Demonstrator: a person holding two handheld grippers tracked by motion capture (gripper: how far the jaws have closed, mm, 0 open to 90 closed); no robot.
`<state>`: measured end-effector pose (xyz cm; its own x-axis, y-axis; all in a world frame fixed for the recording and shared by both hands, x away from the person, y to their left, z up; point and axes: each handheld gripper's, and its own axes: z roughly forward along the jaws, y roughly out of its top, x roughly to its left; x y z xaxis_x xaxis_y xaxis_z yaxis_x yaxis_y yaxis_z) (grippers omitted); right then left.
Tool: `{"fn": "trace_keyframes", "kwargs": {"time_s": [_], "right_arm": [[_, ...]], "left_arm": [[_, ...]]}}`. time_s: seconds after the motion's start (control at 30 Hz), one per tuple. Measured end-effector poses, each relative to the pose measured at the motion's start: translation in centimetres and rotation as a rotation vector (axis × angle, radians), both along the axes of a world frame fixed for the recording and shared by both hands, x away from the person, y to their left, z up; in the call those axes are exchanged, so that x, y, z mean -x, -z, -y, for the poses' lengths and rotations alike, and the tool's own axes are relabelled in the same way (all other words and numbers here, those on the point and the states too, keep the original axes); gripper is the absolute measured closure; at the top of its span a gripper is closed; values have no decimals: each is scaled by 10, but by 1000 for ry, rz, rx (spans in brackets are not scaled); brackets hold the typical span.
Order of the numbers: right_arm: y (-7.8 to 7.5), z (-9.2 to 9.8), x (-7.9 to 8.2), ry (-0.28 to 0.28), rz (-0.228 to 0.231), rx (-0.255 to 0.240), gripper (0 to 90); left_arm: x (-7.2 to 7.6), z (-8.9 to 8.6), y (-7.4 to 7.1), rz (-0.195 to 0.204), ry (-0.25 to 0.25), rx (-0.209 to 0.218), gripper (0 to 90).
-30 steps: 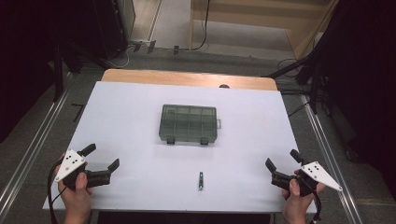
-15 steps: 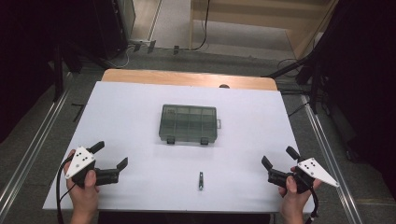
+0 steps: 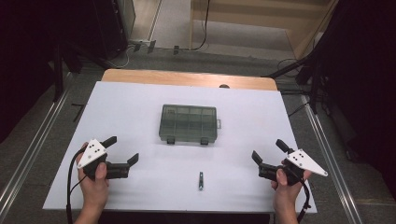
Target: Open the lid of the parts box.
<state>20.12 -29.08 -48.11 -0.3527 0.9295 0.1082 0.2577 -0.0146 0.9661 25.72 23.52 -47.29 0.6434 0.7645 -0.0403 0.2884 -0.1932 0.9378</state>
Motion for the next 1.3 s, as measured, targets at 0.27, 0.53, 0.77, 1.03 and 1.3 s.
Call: {"fn": "trace_keyframes", "kwargs": {"time_s": [0.27, 0.53, 0.77, 1.03, 1.3], "right_arm": [[-5, -9, -14, -44, -2, -19, 34], [-9, -22, -29, -67, -11, -49, 141], [-11, -37, -42, -85, -31, -60, 250], [-16, -45, -53, -154, -21, -58, 607], [-17, -53, -65, -164, -37, -37, 821]], "left_arm": [[-12, 8, -4, -7, 2, 12, 0], [-23, 16, -7, -23, 32, 42, 0], [-31, 28, -8, -22, 5, 31, 170], [-40, 36, -6, -42, 18, 64, 468], [-49, 40, -7, -60, 40, 48, 832]]}}
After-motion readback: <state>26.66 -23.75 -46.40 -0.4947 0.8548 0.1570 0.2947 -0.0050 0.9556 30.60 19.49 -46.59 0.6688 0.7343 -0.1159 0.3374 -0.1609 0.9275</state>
